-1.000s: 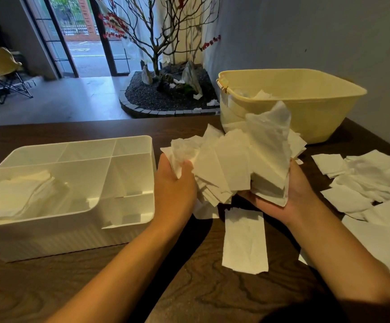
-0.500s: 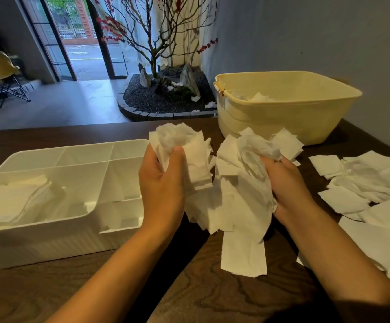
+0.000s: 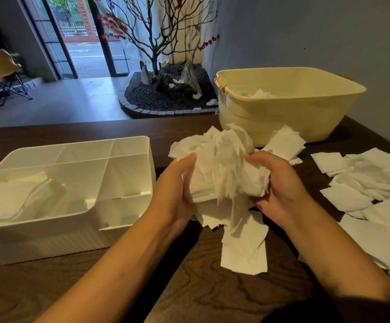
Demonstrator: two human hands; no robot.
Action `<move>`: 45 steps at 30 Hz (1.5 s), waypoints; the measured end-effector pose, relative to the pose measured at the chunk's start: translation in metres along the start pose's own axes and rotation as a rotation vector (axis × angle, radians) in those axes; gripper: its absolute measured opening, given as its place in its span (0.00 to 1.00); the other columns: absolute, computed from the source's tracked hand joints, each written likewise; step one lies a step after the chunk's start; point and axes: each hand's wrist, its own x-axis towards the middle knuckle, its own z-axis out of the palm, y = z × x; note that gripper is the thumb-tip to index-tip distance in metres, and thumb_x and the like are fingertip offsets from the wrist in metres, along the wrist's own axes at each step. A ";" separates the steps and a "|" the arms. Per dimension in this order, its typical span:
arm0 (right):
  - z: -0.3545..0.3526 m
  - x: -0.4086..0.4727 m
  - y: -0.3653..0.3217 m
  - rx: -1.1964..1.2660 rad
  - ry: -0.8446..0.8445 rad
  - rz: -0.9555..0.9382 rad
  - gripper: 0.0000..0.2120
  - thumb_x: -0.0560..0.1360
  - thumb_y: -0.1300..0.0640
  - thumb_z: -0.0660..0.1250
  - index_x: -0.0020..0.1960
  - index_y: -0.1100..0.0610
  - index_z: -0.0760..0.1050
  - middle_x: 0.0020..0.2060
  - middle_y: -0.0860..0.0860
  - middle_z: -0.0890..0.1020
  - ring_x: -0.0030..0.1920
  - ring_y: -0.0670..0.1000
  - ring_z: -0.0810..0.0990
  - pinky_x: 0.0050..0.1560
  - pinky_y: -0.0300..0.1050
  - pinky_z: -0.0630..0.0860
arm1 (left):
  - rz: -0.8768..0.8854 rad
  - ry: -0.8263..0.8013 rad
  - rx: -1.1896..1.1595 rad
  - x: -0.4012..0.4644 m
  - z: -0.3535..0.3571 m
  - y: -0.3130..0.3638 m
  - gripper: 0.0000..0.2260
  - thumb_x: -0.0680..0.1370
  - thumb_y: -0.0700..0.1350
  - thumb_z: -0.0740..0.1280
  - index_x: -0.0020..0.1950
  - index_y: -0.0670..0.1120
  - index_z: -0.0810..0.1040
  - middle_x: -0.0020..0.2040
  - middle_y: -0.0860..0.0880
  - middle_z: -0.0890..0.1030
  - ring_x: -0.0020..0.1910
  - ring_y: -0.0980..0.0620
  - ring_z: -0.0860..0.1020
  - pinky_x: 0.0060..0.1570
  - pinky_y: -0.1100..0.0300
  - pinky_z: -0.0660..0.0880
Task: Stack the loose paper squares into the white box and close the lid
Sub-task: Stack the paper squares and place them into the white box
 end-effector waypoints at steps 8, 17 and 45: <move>0.003 -0.003 -0.003 -0.449 -0.053 -0.079 0.12 0.74 0.62 0.64 0.53 0.57 0.83 0.49 0.59 0.86 0.52 0.58 0.84 0.55 0.54 0.76 | 0.176 0.097 0.124 0.005 -0.003 -0.001 0.09 0.80 0.40 0.68 0.59 0.47 0.82 0.54 0.46 0.86 0.55 0.44 0.84 0.59 0.41 0.79; 0.010 -0.012 -0.012 -0.446 -0.087 -0.132 0.15 0.72 0.43 0.68 0.39 0.52 0.86 0.40 0.54 0.86 0.47 0.55 0.83 0.60 0.55 0.75 | 0.424 0.082 0.359 0.003 -0.008 -0.001 0.13 0.73 0.34 0.74 0.49 0.51 0.82 0.48 0.50 0.86 0.49 0.49 0.84 0.50 0.54 0.81; 0.008 -0.008 -0.006 -0.402 -0.004 -0.158 0.08 0.78 0.61 0.68 0.50 0.49 0.82 0.45 0.47 0.87 0.48 0.49 0.86 0.46 0.50 0.85 | 0.234 0.049 0.227 0.007 -0.003 -0.012 0.16 0.80 0.39 0.69 0.67 0.45 0.76 0.56 0.46 0.85 0.56 0.48 0.84 0.60 0.48 0.80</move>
